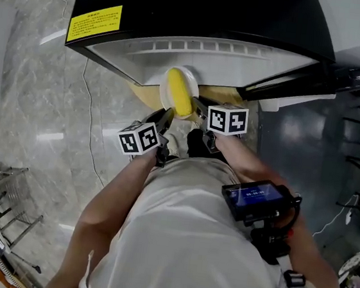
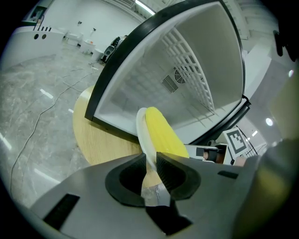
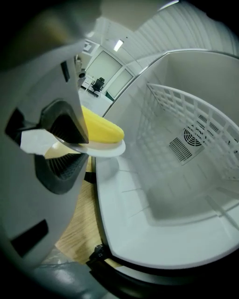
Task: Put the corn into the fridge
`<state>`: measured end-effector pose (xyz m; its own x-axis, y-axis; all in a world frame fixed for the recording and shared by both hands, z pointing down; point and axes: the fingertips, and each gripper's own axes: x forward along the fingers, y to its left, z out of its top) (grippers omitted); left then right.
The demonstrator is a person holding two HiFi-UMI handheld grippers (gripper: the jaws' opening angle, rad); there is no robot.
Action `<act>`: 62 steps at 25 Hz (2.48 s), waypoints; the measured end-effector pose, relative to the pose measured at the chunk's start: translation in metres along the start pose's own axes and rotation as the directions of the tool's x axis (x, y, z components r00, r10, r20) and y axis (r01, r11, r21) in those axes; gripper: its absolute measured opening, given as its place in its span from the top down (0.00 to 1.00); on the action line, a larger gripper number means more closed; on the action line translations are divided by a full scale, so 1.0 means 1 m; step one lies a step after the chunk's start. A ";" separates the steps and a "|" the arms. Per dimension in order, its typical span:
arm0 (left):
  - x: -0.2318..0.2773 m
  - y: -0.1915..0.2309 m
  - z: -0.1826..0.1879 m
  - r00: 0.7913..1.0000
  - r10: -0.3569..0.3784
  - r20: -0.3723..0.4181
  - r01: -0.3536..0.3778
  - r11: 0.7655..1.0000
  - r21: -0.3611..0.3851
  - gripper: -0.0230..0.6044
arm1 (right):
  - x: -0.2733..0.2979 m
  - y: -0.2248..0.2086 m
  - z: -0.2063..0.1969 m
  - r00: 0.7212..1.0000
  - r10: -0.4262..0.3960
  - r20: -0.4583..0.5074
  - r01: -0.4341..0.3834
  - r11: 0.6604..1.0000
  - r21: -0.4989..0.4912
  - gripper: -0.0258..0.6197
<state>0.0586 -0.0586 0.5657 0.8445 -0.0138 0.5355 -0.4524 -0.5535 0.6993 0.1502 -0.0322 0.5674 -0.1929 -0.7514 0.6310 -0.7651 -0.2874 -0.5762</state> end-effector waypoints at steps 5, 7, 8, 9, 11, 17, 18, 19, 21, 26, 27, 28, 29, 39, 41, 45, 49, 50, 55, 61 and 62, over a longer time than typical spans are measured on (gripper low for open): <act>0.008 0.004 0.007 1.000 0.011 0.024 -0.011 1.000 -0.027 0.86 | 0.011 -0.004 0.014 1.000 0.025 -0.020 -0.025 0.999 -0.038 0.87; 0.011 0.004 0.010 0.999 0.012 0.038 -0.011 0.999 -0.041 0.86 | 0.014 -0.006 0.019 0.999 0.039 -0.028 -0.041 0.998 -0.046 0.87; 0.013 0.004 0.013 0.999 0.012 0.047 -0.010 0.999 -0.048 0.86 | 0.016 -0.006 0.022 0.998 0.046 -0.032 -0.048 0.998 -0.051 0.87; 0.015 0.004 0.015 0.998 0.013 0.056 -0.010 0.998 -0.055 0.86 | 0.017 -0.007 0.025 0.998 0.052 -0.035 -0.054 0.997 -0.056 0.87; 0.017 0.004 0.017 0.998 0.019 0.068 -0.015 0.998 -0.063 0.86 | 0.019 -0.008 0.029 0.997 0.064 -0.043 -0.067 0.996 -0.066 0.87; 0.020 0.007 0.020 0.995 0.037 0.093 -0.030 0.997 -0.070 0.86 | 0.026 -0.015 0.033 0.993 0.083 -0.082 -0.092 0.990 -0.104 0.87; 0.021 0.006 0.020 0.994 0.043 0.101 -0.035 0.996 -0.078 0.86 | 0.028 -0.015 0.033 0.992 0.089 -0.091 -0.099 0.990 -0.103 0.87; 0.022 0.006 0.020 0.993 0.047 0.106 -0.038 0.996 -0.084 0.86 | 0.029 -0.014 0.034 0.991 0.093 -0.096 -0.103 0.990 -0.099 0.87; 0.024 0.009 0.021 0.992 0.054 0.111 -0.044 0.995 -0.087 0.86 | 0.033 -0.014 0.034 0.991 0.093 -0.097 -0.102 0.991 -0.092 0.87; 0.027 0.010 0.025 0.990 0.061 0.125 -0.050 0.995 -0.083 0.86 | 0.036 -0.014 0.041 0.992 0.082 -0.092 -0.092 0.990 -0.110 0.87; 0.027 0.012 0.029 0.990 0.062 0.130 -0.052 0.995 -0.079 0.86 | 0.039 -0.013 0.045 0.992 0.086 -0.090 -0.096 0.988 -0.120 0.87; 0.027 0.015 0.033 0.988 0.068 0.135 -0.058 0.995 -0.075 0.86 | 0.043 -0.011 0.047 0.992 0.089 -0.089 -0.100 0.987 -0.128 0.87; 0.027 0.017 0.035 0.988 0.075 0.139 -0.065 0.995 -0.073 0.86 | 0.046 -0.010 0.049 0.992 0.089 -0.090 -0.100 0.986 -0.133 0.87; 0.053 0.025 0.056 0.981 0.128 0.143 -0.121 0.991 -0.059 0.86 | 0.057 -0.032 0.063 1.000 -0.014 -0.021 0.012 0.998 -0.064 0.87; 0.059 0.027 0.062 0.981 0.139 0.138 -0.134 0.990 -0.047 0.86 | 0.058 -0.036 0.066 1.000 -0.030 -0.005 0.030 0.999 -0.043 0.87; 0.072 0.029 0.075 0.980 0.157 0.119 -0.157 0.988 -0.009 0.86 | 0.060 -0.046 0.072 0.998 -0.061 0.026 0.061 0.998 0.001 0.87; 0.085 0.027 0.088 0.977 0.188 0.103 -0.192 0.981 0.029 0.86 | 0.059 -0.055 0.081 0.994 -0.093 0.052 0.092 0.995 0.034 0.87; 0.088 0.027 0.091 0.976 0.195 0.100 -0.200 0.979 0.039 0.86 | 0.059 -0.057 0.084 0.993 -0.102 0.058 0.100 0.994 0.040 0.87; 0.100 0.028 0.101 0.971 0.220 0.095 -0.229 0.968 0.099 0.86 | 0.061 -0.063 0.093 0.986 -0.145 0.080 0.143 0.989 0.030 0.87; 0.107 0.033 0.105 0.965 0.259 0.047 -0.263 0.949 0.174 0.86 | 0.068 -0.065 0.098 0.979 -0.188 0.083 0.189 0.982 -0.006 0.87; 0.107 0.034 0.106 0.963 0.267 0.042 -0.270 0.945 0.184 0.86 | 0.069 -0.065 0.098 0.978 -0.194 0.081 0.195 0.981 -0.011 0.87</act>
<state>0.1642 -0.1673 0.5968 0.7046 -0.1959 0.6820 -0.6027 -0.6725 0.4295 0.2471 -0.1237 0.5975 0.0092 -0.7270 0.6865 -0.7948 -0.4219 -0.4362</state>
